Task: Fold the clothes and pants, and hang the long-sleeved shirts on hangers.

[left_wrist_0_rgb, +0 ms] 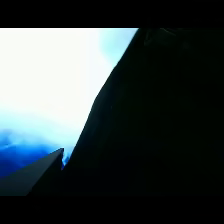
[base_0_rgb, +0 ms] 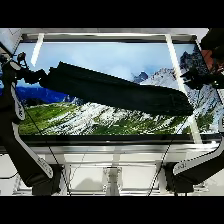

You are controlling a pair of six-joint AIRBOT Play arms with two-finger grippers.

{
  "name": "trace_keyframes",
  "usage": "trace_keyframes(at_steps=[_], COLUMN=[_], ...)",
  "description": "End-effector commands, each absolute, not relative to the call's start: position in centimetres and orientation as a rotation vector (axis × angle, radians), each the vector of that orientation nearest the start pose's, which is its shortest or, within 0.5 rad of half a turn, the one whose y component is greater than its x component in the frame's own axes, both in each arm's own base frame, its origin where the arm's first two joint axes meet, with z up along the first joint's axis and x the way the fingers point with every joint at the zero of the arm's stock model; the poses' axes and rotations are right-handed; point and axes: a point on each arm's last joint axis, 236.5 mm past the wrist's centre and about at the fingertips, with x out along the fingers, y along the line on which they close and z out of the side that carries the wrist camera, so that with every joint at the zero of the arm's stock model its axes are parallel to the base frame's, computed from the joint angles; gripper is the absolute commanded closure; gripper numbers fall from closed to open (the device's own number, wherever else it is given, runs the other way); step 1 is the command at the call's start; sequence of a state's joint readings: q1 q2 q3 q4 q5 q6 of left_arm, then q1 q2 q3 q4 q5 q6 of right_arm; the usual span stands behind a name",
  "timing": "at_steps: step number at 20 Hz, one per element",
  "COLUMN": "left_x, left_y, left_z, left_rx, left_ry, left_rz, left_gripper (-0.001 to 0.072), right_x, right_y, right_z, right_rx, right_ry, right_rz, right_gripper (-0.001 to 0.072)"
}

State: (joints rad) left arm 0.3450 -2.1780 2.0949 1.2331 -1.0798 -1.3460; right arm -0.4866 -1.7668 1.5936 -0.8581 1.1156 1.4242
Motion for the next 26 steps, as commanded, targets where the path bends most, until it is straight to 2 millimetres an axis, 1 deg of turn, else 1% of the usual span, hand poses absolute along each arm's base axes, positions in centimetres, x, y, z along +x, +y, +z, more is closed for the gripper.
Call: trace_keyframes(at_steps=[1, 4, 5, 7, 8, 10, 11, 12, 13, 14, 15, 17, 19, 20, 21, 22, 23, 24, 26], left_x=[57.8, 57.2, 57.3, 57.7, 57.8, 57.7, 56.9, 55.3, 52.9, 50.6, 48.4, 45.6, 43.2, 41.7, 40.0, 38.1, 35.9, 33.9, 30.2], left_y=[13.6, 12.6, 12.3, 12.0, 11.8, 11.8, 12.0, 12.8, 13.7, 14.0, 13.4, 12.1, 11.6, 11.4, 11.3, 11.2, 11.2, 11.3, 11.9], left_z=[-9.8, -11.4, -11.6, -11.0, -10.4, -8.4, -7.5, -7.1, -7.0, -6.9, -6.9, -6.7, -6.7, -6.7, -6.7, -6.7, -6.6, -6.5, -6.0], left_rx=[-0.288, -0.291, -0.289, -0.272, -0.255, -0.245, -0.229, -0.194, -0.151, -0.139, -0.173, -0.248, -0.255, -0.255, -0.259, -0.26, -0.255, -0.259, -0.274], left_ry=[1.176, 1.205, 1.207, 1.192, 1.183, 1.165, 1.188, 1.248, 1.341, 1.426, 1.501, 1.565, 1.563, 1.548, 1.528, 1.51, 1.488, 1.461, 1.4], left_rz=[0.002, -0.007, -0.011, -0.021, -0.031, -0.033, -0.029, -0.005, 0.025, 0.029, 0.007, -0.032, -0.014, 0.003, 0.024, 0.038, 0.049, 0.071, 0.131], left_gripper=[0.013, 0.013, 0.0175, 0.0622, 0.068, 0.0682, 0.0682, 0.0682, 0.0682, 0.0682, 0.0683, 0.0684, 0.0684, 0.0684, 0.0683, 0.0683, 0.0683, 0.0683, 0.0682], right_x=[51.8, 52.0, 52.1, 52.0, 51.8, 51.1, 50.6, 50.1, 49.6, 49.1, 48.4, 46.5, 45.3, 44.9, 44.6, 44.2, 43.6, 42.5, 39.9], right_y=[-9.3, -8.0, -7.8, -7.5, -7.4, -6.8, -6.4, -6.0, -5.7, -5.2, -4.4, -2.6, -0.9, 0.4, 1.8, 3.0, 4.0, 4.5, 4.4], right_z=[-0.2, -0.2, -0.2, -0.2, -0.2, -0.4, -0.4, -0.5, -0.6, -0.7, -0.9, -1.9, -2.7, -2.6, -2.3, -1.9, -1.4, -1.1, -0.9], right_rx=[0.781, 0.768, 0.767, 0.767, 0.767, 0.771, 0.773, 0.775, 0.776, 0.764, 0.72, 0.619, 0.53, 0.493, 0.451, 0.414, 0.378, 0.351, 0.316], right_ry=[1.041, 1.051, 1.053, 1.06, 1.069, 1.103, 1.125, 1.15, 1.173, 1.197, 1.233, 1.334, 1.411, 1.427, 1.423, 1.411, 1.399, 1.396, 1.394], right_rz=[0.053, 0.075, 0.078, 0.084, 0.089, 0.109, 0.122, 0.136, 0.15, 0.168, 0.202, 0.248, 0.278, 0.318, 0.355, 0.384, 0.41, 0.424, 0.405], right_gripper=[0.0194, 0.0195, 0.0195, 0.0195, 0.0195, 0.0196, 0.0195, 0.0196, 0.0213, 0.0279, 0.0314, 0.0313, 0.0314, 0.0327, 0.041, 0.0467, 0.0468, 0.0468, 0.0468])
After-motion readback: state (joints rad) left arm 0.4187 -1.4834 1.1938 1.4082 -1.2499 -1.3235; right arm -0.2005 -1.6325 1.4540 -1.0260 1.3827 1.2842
